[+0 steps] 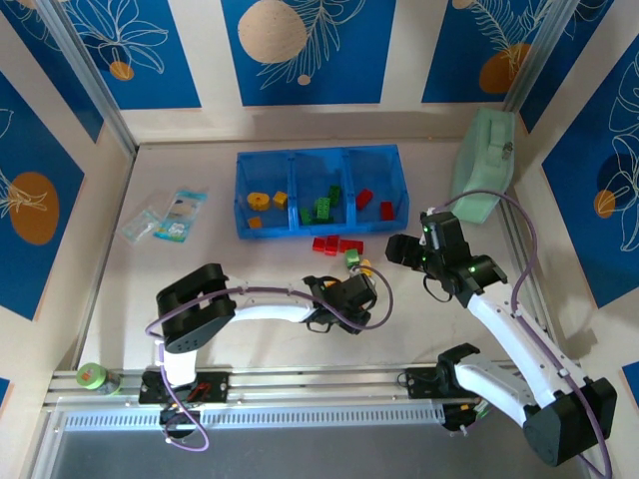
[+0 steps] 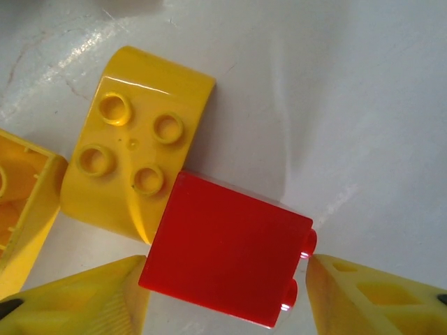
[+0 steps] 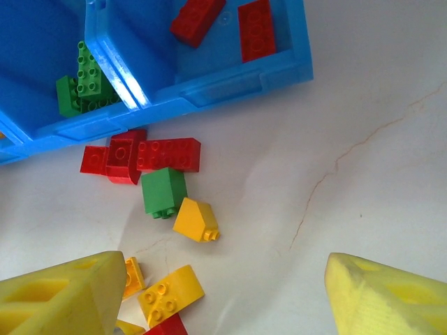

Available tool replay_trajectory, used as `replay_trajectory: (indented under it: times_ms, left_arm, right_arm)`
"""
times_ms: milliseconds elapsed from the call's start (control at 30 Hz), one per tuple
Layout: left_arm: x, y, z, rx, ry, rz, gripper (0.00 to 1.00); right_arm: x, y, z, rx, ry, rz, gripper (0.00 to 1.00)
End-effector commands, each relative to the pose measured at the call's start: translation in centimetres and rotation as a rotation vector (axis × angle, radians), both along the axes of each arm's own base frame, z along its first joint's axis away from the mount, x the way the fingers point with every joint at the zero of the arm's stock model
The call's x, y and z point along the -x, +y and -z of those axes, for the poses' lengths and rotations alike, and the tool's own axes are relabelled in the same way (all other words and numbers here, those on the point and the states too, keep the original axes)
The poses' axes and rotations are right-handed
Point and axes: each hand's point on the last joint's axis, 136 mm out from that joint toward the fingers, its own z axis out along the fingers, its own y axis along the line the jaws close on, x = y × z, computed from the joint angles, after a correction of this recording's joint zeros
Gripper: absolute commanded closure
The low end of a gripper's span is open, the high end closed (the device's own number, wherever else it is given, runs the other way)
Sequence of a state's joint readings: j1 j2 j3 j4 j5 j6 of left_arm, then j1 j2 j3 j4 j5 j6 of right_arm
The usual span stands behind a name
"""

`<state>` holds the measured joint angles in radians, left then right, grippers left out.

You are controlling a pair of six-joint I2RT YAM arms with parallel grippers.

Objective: Sort the legos into containers by color

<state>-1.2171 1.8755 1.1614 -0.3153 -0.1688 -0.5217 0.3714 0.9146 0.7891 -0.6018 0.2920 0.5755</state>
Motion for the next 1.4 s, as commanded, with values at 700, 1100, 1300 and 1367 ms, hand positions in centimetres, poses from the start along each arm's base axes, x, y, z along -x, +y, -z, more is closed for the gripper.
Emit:
replay_trajectory:
  times_ms: [700,1100,1300,1367]
  left_arm:
    - [-0.7,-0.1,-4.4,0.055,-0.086,-0.015,0.70]
    - [-1.0,-0.6,-6.8,0.094,-0.106,0.000,0.62]
    - [-1.1,-1.8,-5.6,0.076,-0.073,-0.008,0.34]
    - [-1.6,-2.1,-5.0,0.076,-0.062,-0.029,0.32]
  right_arm:
    - [0.4,0.3,-0.3,-0.047,0.003,0.003,0.24]
    - [0.5,0.1,0.1,-0.045,0.005,0.010,0.24]
    - [0.7,-0.1,0.3,-0.044,0.014,0.019,0.24]
    - [0.8,-0.3,0.4,-0.040,0.016,0.023,0.24]
